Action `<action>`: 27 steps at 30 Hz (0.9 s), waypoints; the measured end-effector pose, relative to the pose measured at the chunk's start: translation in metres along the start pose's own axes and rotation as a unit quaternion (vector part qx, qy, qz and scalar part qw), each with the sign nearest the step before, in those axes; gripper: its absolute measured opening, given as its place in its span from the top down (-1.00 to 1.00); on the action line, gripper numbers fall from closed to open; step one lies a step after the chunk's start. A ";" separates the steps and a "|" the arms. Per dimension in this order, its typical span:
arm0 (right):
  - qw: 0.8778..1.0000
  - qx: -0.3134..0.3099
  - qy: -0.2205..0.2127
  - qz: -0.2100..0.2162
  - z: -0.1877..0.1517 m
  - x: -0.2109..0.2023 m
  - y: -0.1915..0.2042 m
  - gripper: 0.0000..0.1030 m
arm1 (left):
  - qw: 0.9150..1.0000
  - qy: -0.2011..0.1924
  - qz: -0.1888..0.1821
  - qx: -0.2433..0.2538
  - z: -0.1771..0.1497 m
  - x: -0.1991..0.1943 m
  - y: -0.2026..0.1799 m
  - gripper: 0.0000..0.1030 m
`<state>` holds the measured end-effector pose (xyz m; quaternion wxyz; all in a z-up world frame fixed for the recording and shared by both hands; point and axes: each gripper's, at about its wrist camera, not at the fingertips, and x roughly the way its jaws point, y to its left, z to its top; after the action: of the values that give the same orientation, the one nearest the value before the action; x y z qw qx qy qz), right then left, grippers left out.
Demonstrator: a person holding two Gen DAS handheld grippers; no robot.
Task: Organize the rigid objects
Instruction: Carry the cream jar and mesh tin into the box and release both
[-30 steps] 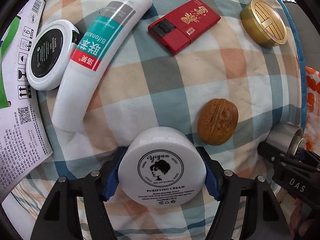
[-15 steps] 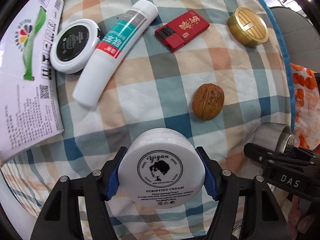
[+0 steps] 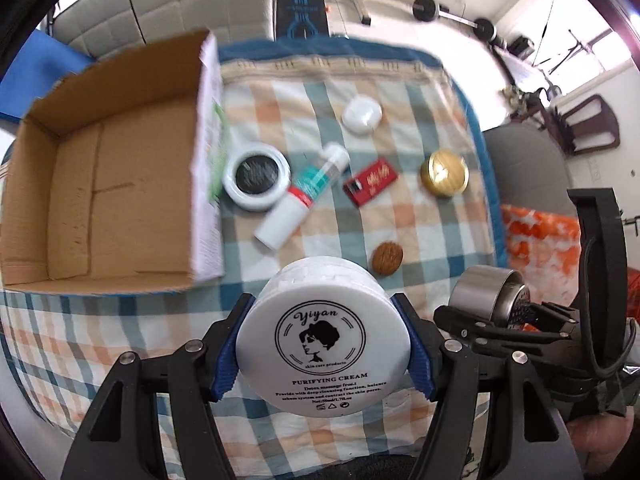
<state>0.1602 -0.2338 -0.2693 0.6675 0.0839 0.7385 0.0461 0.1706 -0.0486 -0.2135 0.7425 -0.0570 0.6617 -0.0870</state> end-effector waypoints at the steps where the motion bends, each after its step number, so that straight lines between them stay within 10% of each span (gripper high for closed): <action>1: 1.000 -0.008 -0.008 0.007 0.002 -0.010 0.012 -0.42 | 1.000 -0.009 -0.003 -0.003 0.004 -0.012 0.008 -0.27; 13: 0.994 -0.089 -0.055 0.020 0.082 -0.047 0.199 -0.42 | 0.997 -0.044 -0.001 -0.070 0.079 -0.062 0.163 -0.27; 27: 0.993 -0.114 -0.005 -0.035 0.188 0.086 0.337 -0.42 | 0.982 0.054 -0.075 -0.165 0.162 0.041 0.329 -0.28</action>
<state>0.3602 0.1044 -0.3120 0.6777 -0.0186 0.7274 0.1060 0.3537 0.2604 -0.3003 0.6776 -0.2240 0.6996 -0.0351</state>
